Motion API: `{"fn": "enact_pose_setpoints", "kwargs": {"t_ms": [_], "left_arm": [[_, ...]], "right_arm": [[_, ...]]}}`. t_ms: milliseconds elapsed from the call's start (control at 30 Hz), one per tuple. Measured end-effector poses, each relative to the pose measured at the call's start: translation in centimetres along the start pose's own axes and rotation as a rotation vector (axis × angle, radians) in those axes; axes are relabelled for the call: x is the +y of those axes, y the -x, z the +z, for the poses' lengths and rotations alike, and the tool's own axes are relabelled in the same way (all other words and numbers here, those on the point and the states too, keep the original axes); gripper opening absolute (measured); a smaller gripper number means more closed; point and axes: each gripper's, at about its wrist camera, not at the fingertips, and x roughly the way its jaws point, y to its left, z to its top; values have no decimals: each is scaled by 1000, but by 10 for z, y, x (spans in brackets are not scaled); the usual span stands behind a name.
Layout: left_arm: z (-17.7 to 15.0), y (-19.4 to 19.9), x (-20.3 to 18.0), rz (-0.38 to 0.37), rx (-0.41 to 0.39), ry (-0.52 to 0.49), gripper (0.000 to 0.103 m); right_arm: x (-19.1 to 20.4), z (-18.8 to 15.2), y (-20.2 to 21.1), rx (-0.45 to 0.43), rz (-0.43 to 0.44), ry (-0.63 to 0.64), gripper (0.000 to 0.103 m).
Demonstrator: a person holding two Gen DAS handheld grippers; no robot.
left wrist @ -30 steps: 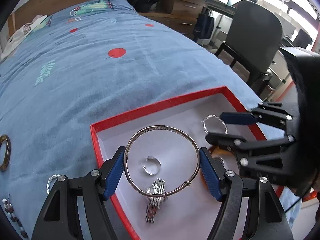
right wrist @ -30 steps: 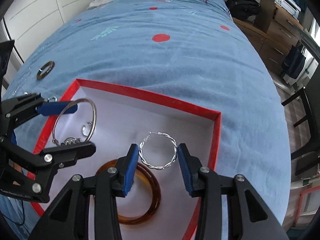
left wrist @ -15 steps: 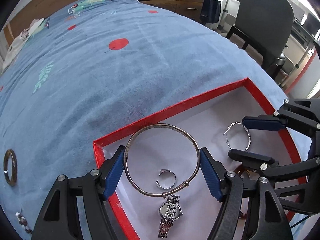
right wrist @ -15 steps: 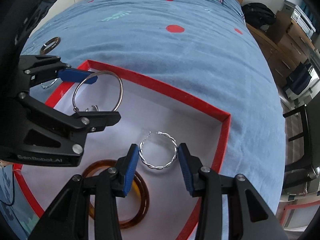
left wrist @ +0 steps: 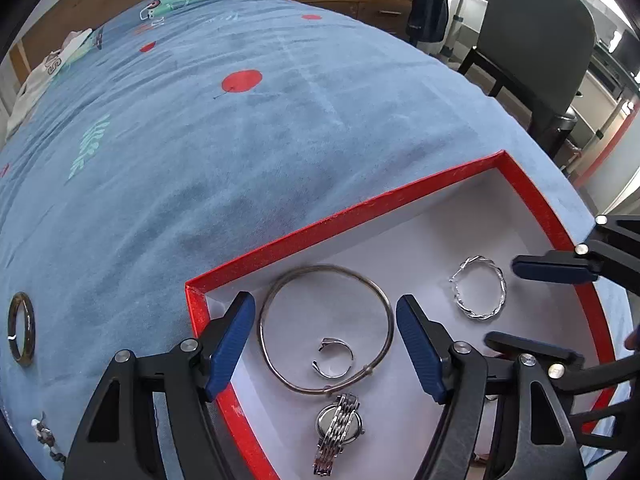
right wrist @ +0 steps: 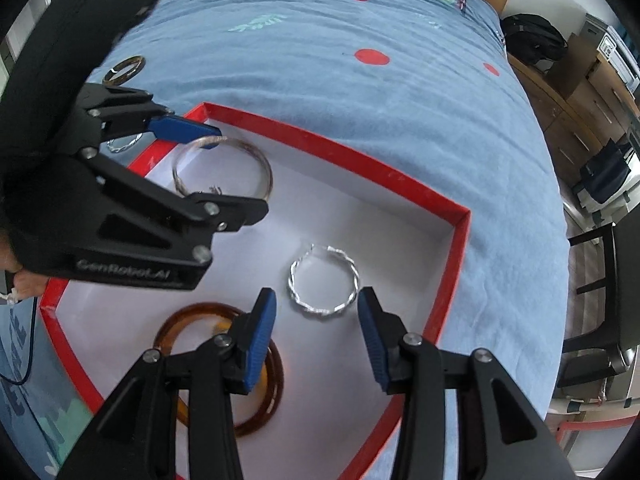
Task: Organize jewelry
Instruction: 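Open the left tool to drop the bangle while the right tool releases the hoop, then withdraw both tools and move toward the beaded bracelet and second hoop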
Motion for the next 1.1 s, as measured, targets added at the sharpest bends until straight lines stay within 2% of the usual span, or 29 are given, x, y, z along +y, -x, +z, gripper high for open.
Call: {"fn": "enact_pose_setpoints", "kwargs": {"t_ms": [67,233,400,567,700,867,967,1100], "left_arm": [[1,2,0,-7,-4,3,73],[0,17,6,-83,-21,52,74],[-8,46,8,-91,-56,38,74],[-27,95,13,-54,-117,12,76],[-52,140,23,-14,-175,23,82],[-97,192,45,25,-229,72,84],[-125,217,65,51,-253,105,86],[-161,246,92,109,-277,139,86]], "right_arm": [[-1,-2,5,-4,-3,-10,42],[-7,-11,20,-25,-7,-48,42],[-9,-23,44,-40,-24,-88,42],[-4,-32,79,-72,-48,-143,42],[13,-39,113,-118,-57,-174,42],[49,-48,153,-183,-60,-194,43],[69,-53,173,-224,-49,-209,48],[92,-60,194,-270,-47,-233,50]]}}
